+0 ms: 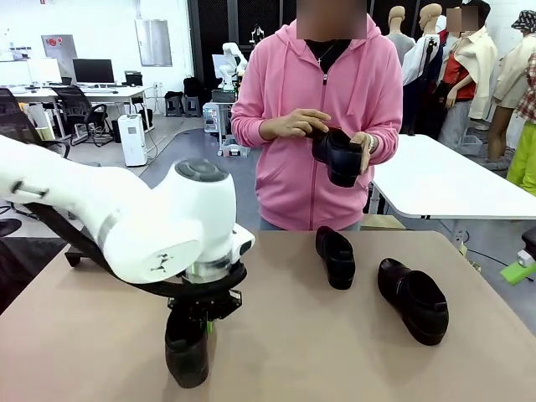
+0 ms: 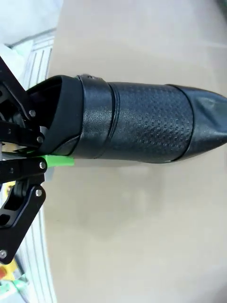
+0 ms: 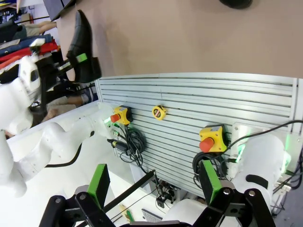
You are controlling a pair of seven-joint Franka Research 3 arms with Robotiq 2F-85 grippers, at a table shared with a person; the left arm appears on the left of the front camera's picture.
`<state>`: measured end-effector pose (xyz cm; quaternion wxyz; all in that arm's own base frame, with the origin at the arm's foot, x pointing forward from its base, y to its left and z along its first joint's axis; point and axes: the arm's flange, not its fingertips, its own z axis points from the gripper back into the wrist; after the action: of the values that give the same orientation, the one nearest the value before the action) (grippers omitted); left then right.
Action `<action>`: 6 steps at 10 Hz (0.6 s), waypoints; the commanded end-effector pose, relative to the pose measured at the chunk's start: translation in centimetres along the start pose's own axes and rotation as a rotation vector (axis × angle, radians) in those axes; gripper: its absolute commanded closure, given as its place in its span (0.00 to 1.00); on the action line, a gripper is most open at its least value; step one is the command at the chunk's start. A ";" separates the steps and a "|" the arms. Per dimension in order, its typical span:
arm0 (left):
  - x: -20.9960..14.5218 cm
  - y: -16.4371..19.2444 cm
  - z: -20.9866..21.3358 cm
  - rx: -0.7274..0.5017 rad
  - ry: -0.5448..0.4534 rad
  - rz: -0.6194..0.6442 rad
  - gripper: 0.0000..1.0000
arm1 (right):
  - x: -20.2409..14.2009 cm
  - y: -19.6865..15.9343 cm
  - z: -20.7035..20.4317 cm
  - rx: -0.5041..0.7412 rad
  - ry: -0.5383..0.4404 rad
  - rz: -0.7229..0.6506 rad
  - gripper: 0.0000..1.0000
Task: Organize the shoes by placing them on the stand.
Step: Place the Shoe from the middle of the table onto the Shoes Stand.
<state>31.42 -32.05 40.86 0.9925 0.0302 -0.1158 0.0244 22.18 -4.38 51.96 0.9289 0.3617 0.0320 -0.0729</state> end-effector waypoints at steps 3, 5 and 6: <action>-1.6 13.9 9.0 0.094 -0.154 -0.302 1.00 | -0.1 0.1 0.4 0.010 0.001 0.011 0.00; 0.2 20.4 8.9 0.110 -0.162 -0.291 1.00 | -0.1 0.1 0.4 0.010 0.001 0.011 0.00; 1.2 23.8 8.5 0.057 -0.153 -0.258 1.00 | -0.1 0.1 0.4 0.010 0.001 0.011 0.00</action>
<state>28.85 -11.84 52.70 0.9733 0.0972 -0.1761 -0.1106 22.15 -4.41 51.99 0.9288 0.3619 0.0322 -0.0734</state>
